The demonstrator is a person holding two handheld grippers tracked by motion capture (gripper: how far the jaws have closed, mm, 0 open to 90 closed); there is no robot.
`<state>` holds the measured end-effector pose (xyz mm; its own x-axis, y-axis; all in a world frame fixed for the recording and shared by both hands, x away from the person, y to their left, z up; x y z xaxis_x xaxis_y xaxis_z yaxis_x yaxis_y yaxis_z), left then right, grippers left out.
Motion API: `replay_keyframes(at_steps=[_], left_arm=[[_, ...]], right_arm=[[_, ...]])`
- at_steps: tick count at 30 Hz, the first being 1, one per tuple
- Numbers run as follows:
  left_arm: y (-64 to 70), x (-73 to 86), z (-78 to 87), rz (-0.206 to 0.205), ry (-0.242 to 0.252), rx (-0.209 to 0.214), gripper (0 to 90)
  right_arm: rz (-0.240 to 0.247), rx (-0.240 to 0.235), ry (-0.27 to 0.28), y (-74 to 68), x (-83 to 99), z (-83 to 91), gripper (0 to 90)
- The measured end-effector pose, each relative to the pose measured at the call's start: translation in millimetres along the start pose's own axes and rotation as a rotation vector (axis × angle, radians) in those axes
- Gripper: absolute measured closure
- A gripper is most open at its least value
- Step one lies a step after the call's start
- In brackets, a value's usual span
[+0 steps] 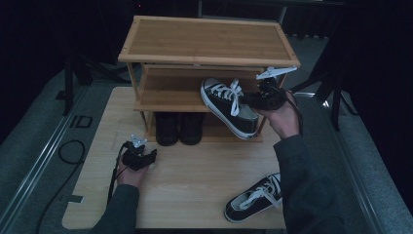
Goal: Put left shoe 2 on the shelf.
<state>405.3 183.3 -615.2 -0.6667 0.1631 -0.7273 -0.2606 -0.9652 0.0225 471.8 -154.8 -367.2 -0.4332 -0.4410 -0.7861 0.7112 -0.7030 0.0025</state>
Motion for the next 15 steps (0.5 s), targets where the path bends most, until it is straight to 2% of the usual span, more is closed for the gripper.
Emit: replay_keyframes(at_steps=[2, 9, 15], left_arm=[[6.1, -1.2, 1.5, -0.016, 0.002, 0.003, 51.6], [40.3, -9.2, 10.9, -0.073, 0.039, 0.083, 61.8], [74.1, -10.7, 13.2, -0.148, 0.039, 0.134, 71.2]], right_arm=[[-0.002, -0.001, 0.004, 0.6, -0.2, 2.1, 73.9], [0.003, -0.004, 0.007, 1.2, 1.2, 7.6, 74.1], [0.011, -0.014, 0.008, -0.9, 1.5, 11.1, 74.3]])
Point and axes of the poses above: each handheld gripper's, and its own axes: z roughly backward along the jaws, x roughly out of its underside, y roughly to its right, the point moved 8 cm from there along -z, roughly forward along the jaws, and after that the axes turned 1 degree about z, right-handed, at the moved point
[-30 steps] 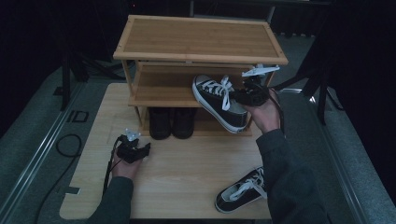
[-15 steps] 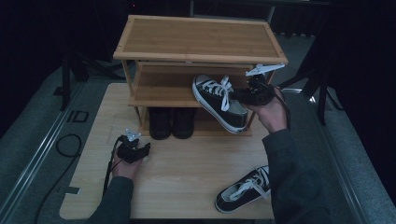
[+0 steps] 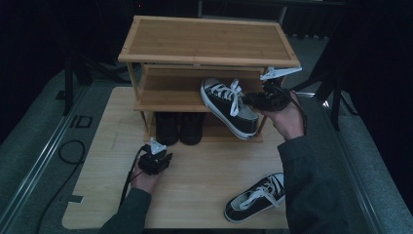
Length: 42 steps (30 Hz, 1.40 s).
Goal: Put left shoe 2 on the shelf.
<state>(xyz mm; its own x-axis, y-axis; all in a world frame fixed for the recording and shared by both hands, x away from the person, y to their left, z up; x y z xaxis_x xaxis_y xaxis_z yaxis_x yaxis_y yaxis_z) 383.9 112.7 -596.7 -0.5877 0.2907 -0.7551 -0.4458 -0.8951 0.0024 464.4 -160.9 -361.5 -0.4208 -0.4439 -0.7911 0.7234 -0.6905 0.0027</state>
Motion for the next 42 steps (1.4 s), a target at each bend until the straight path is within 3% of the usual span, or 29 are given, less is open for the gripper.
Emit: replay_keyframes(at_steps=[4, 10, 14, 21, 22, 24, 30, 33, 36, 37, 42], left_arm=[[17.7, -8.7, -6.3, -0.044, 0.0, 0.023, 77.1], [41.1, -23.8, -21.0, -0.069, 0.004, 0.042, 89.1], [54.8, -36.4, -32.5, -0.082, 0.0, 0.06, 90.0], [75.3, -58.3, -52.5, -0.096, 0.027, 0.049, 89.9], [75.0, -59.7, -55.1, -0.117, 0.012, 0.038, 89.9], [79.6, -64.9, -63.0, -0.084, 0.033, 0.033, 89.8], [84.3, -78.8, -82.2, -0.078, 0.031, -0.001, 89.8], [83.1, -82.4, -89.5, -0.122, -0.002, -0.034, 89.8], [86.9, -86.2, -100.3, -0.093, -0.001, -0.043, 89.8], [86.1, -85.8, -102.2, -0.111, -0.02, -0.049, 89.8], [91.8, -89.3, -113.1, -0.103, -0.008, -0.06, 89.8]], right_arm=[[0.006, -0.002, -0.005, -0.9, 0.9, 0.8, 74.8], [0.01, -0.023, -0.007, -4.5, 1.3, 2.0, 76.5], [0.013, -0.025, -0.005, -5.3, 1.6, 3.8, 78.5], [0.011, -0.033, 0.008, -4.9, 2.8, 10.7, 83.5], [0.008, -0.037, 0.013, -4.6, 3.2, 11.8, 84.1], [0.005, -0.039, 0.016, -4.1, 4.5, 13.1, 84.8], [0.014, -0.042, 0.014, -5.3, 7.4, 14.3, 85.3], [0.026, -0.048, 0.011, -6.9, 8.9, 15.2, 86.1], [0.035, -0.046, 0.01, -8.5, 10.0, 17.2, 86.5], [0.035, -0.045, 0.012, -8.7, 10.1, 18.4, 86.7], [0.04, -0.044, 0.032, -9.5, 12.7, 28.5, 87.3]])
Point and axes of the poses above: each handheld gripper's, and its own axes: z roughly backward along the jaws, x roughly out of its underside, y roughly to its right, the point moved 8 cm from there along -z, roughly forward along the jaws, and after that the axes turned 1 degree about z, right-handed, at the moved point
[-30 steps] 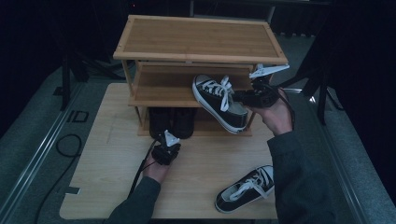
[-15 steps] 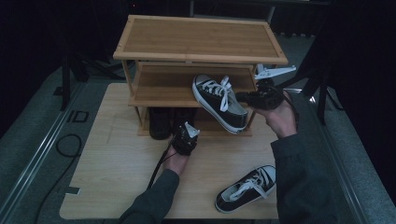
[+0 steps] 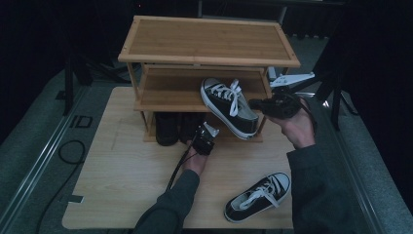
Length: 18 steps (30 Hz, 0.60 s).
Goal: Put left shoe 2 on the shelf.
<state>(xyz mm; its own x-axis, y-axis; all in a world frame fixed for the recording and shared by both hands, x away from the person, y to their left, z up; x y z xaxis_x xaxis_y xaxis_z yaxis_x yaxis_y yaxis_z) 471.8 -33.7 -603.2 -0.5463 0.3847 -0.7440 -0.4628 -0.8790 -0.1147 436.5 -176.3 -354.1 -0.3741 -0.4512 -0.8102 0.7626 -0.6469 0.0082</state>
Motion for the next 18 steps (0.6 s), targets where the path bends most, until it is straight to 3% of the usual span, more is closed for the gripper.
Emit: replay_keyframes(at_steps=[10, 16, 18], left_arm=[[-0.4, -10.5, -10.7, 0.02, -0.016, -0.004, 89.8], [1.9, -15.6, -17.0, 0.023, -0.014, -0.005, 89.7], [1.7, -17.3, -19.6, 0.055, -0.006, 0.0, 89.7]], right_arm=[[0.005, 0.064, -0.005, 5.8, 17.5, 14.8, 89.8], [-0.021, 0.06, -0.011, 4.9, 40.6, 17.6, 89.8], [-0.022, 0.054, -0.018, 1.9, 48.4, 17.7, 89.8]])
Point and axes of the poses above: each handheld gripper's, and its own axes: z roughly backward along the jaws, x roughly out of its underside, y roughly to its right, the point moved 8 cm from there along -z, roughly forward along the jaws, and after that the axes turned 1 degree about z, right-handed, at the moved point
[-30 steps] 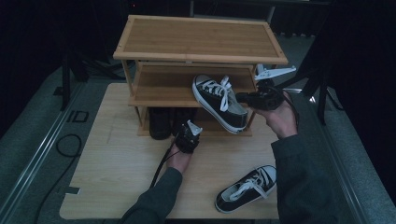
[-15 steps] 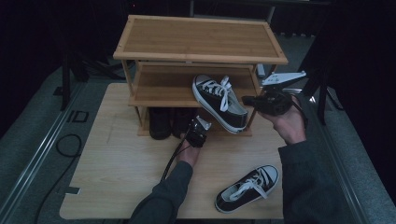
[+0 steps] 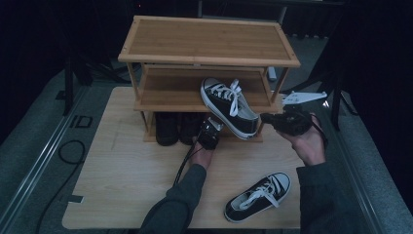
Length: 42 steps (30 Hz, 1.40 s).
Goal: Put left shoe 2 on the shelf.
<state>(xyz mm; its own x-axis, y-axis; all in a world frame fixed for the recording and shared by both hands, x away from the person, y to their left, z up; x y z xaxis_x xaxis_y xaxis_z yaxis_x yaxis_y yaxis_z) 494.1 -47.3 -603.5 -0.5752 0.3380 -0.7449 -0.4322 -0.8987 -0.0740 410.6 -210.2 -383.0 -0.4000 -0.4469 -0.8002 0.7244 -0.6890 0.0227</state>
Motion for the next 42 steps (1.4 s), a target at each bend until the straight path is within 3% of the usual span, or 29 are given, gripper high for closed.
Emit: replay_keyframes(at_steps=[1, 4, 8, 12, 14, 19, 27, 42], left_arm=[[0.1, -0.8, -1.4, 0.017, 0.003, 0.003, 89.6], [-2.0, -0.4, -2.6, 0.009, -0.016, 0.008, 89.6], [-4.0, -0.7, -5.4, 0.028, -0.014, 0.006, 89.5], [-3.6, -0.7, -5.6, 0.019, -0.009, 0.003, 89.6], [-3.9, 0.0, -5.1, 0.01, -0.014, 0.0, 89.6], [-4.1, 0.7, -5.3, 0.032, 0.006, 0.012, 89.7], [-4.2, 1.5, -5.4, 0.047, 0.016, 0.016, 89.9], [-5.7, 1.0, -4.9, 0.061, 0.003, 0.03, 90.0]], right_arm=[[0.004, -0.003, -0.003, -1.8, 3.8, -0.4, 89.8], [0.009, -0.013, -0.008, -8.7, 14.4, -0.2, 89.8], [0.012, -0.022, -0.007, -17.4, 23.8, 1.4, 89.7], [0.006, -0.037, 0.005, -24.8, 30.6, 2.6, 89.5], [0.009, -0.042, -0.001, -28.3, 34.8, 1.4, 89.6], [0.019, -0.05, -0.026, -33.1, 42.8, -3.6, 89.6], [0.036, -0.053, -0.031, -38.7, 41.0, -6.4, 89.6], [0.071, -0.128, 0.0, -57.7, 26.9, -19.0, 90.0]])
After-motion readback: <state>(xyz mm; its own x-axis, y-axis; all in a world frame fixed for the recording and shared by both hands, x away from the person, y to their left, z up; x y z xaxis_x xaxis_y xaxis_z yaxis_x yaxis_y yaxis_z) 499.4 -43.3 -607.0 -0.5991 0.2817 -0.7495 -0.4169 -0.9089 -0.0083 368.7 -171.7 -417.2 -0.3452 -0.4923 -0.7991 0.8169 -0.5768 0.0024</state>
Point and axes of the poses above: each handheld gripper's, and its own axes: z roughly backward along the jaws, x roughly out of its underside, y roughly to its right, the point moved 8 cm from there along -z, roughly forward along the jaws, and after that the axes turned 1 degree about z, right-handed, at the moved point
